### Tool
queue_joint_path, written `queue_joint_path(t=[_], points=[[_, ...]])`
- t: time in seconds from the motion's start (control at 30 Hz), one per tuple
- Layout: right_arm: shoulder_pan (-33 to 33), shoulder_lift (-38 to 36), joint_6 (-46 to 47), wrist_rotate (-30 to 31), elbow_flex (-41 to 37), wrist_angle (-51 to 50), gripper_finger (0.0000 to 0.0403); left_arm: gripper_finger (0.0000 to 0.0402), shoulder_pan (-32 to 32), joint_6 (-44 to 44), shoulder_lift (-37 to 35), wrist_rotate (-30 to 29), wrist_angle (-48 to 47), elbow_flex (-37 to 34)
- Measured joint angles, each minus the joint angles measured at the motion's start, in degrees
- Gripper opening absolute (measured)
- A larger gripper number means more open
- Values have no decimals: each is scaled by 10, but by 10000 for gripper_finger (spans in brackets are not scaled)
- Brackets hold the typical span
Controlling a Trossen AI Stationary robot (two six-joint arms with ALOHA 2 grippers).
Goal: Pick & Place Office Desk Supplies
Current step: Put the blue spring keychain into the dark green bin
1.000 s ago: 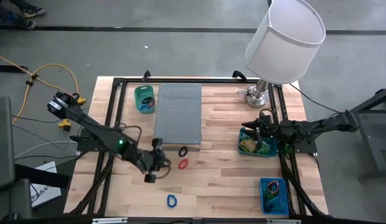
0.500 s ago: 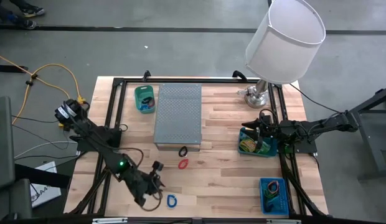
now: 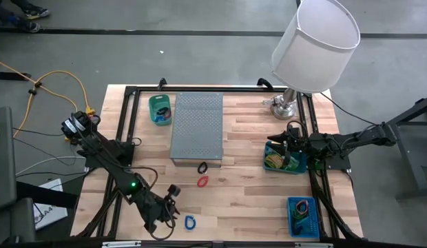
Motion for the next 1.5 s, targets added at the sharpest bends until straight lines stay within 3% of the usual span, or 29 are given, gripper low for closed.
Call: queue_joint_path(t=[0.43, 1.13, 1.5], points=[[0, 0, 0, 0, 0, 0, 153, 145, 15, 53, 2, 21, 6, 0], [0, 0, 0, 0, 0, 0, 153, 148, -5, 77, 157, 19, 3, 108], [0, 5, 0, -12, 0, 0, 153, 148, -6, 59, 202, 4, 3, 115]])
